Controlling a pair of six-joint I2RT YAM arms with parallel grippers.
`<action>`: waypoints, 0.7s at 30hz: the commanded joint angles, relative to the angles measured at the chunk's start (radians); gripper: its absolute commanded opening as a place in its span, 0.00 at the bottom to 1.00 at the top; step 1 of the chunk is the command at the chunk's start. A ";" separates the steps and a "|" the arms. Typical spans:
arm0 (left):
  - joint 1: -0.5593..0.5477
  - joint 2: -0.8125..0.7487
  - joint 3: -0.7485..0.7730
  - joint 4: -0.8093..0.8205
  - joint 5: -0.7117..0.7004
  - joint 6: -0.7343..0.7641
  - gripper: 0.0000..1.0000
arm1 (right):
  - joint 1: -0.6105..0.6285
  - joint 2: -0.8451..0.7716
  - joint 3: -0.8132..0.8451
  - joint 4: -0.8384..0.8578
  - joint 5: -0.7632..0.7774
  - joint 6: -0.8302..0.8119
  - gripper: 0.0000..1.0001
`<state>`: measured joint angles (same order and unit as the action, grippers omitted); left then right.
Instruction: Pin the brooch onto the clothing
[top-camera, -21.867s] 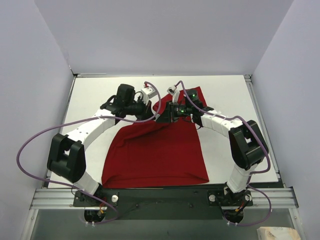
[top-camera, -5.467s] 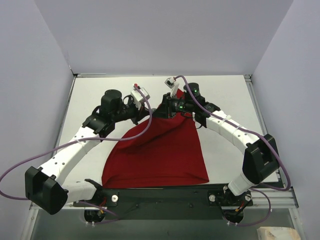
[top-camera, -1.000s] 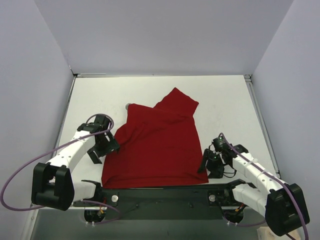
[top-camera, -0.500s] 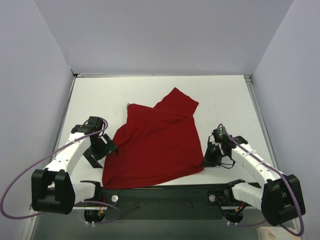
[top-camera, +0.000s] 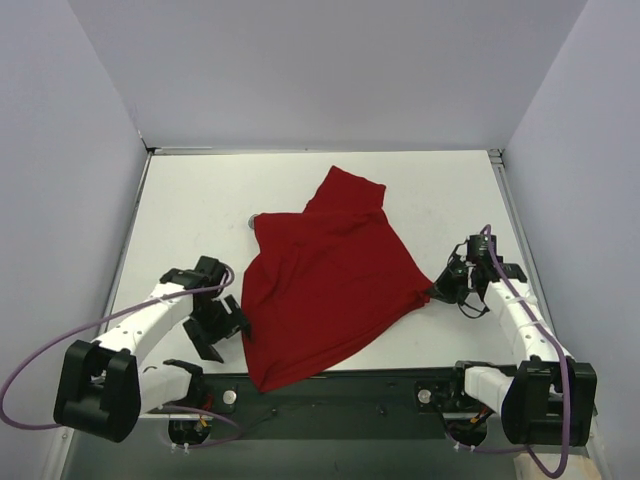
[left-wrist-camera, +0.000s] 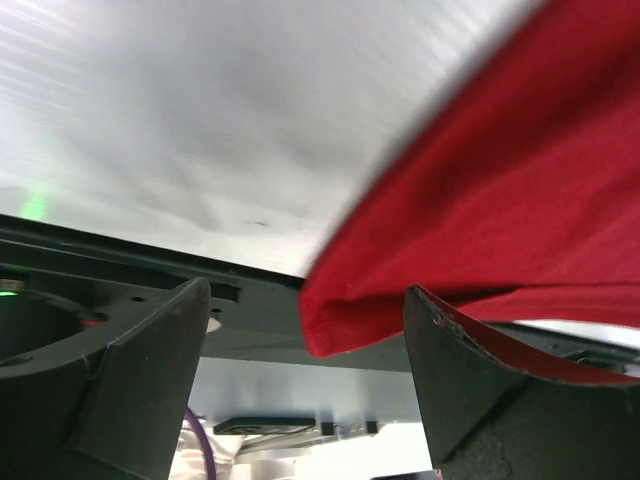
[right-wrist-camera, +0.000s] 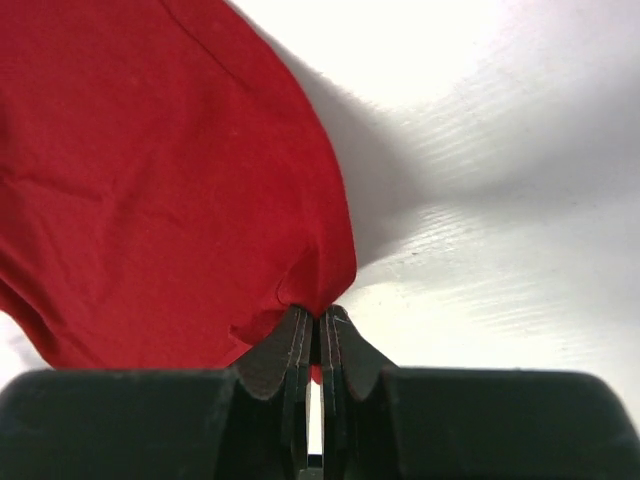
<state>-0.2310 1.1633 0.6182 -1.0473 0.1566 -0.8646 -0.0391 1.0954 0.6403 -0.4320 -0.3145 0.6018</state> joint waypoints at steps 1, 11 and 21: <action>-0.154 -0.005 -0.011 0.090 0.077 -0.125 0.86 | -0.004 0.023 0.025 0.013 -0.037 0.012 0.00; -0.379 -0.060 -0.144 0.197 0.133 -0.339 0.79 | -0.005 0.021 0.009 0.035 -0.057 0.006 0.00; -0.584 0.070 -0.199 0.388 0.107 -0.498 0.72 | -0.005 0.034 0.007 0.050 -0.070 0.001 0.00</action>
<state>-0.7815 1.1622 0.4618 -0.8001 0.2783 -1.2800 -0.0391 1.1179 0.6403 -0.3798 -0.3637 0.6014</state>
